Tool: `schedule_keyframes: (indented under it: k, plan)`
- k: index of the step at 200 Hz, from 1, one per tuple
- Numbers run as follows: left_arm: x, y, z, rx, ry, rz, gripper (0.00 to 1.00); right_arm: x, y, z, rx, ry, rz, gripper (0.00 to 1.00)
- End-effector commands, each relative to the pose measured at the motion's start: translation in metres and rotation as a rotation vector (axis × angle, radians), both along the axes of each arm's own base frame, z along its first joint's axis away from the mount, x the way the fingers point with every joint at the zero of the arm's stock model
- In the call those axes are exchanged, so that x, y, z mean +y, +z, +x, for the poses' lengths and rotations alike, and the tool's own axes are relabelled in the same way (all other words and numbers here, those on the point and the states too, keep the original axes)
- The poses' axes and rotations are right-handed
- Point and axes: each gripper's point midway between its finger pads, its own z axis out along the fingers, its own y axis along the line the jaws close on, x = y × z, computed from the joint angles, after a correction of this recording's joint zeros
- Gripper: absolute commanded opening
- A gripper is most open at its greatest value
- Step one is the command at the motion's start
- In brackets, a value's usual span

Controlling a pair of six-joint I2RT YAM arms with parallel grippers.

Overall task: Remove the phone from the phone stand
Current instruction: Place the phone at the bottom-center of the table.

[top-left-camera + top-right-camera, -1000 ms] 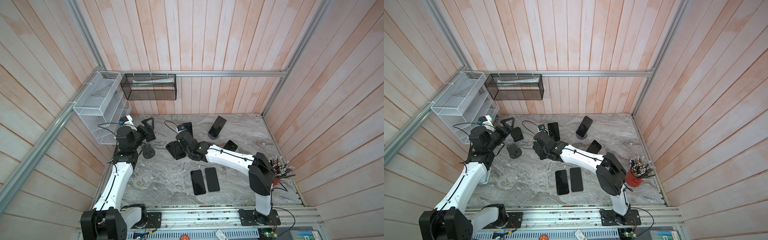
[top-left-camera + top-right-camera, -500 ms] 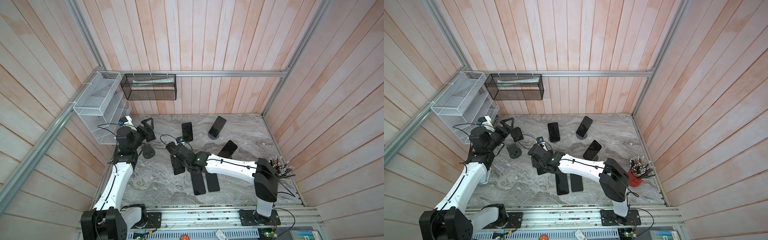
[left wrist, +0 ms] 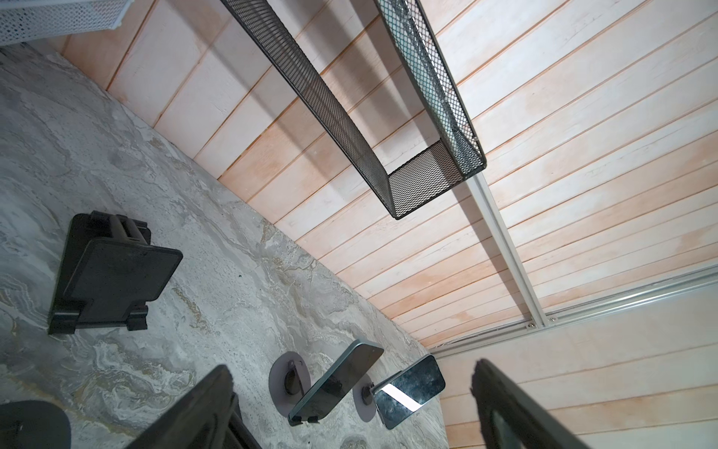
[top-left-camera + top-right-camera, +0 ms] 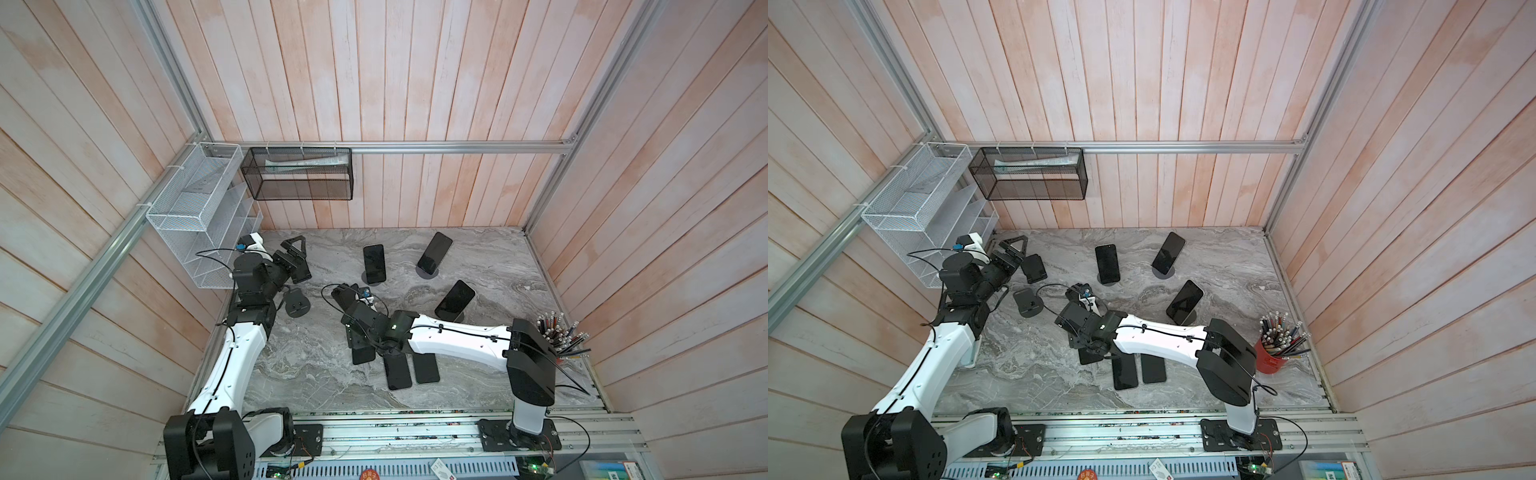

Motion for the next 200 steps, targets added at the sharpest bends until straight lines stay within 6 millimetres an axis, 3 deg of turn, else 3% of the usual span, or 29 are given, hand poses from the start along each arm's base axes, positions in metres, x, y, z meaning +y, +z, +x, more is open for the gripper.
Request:
schedule_keyframes:
  k: [1, 78, 200]
  plan:
    - [0.0, -0.007, 0.001, 0.006, -0.011, -0.009, 0.97, 0.005, 0.008, 0.003, 0.003, -0.027, 0.021, 0.64]
    - [0.003, -0.014, 0.004, 0.027, 0.005, 0.001, 0.97, 0.011, -0.023, 0.008, 0.053, -0.026, -0.036, 0.64]
    - [-0.002, -0.02, 0.009, 0.039, -0.026, -0.016, 0.97, 0.017, -0.057, -0.007, 0.078, -0.027, -0.046, 0.63]
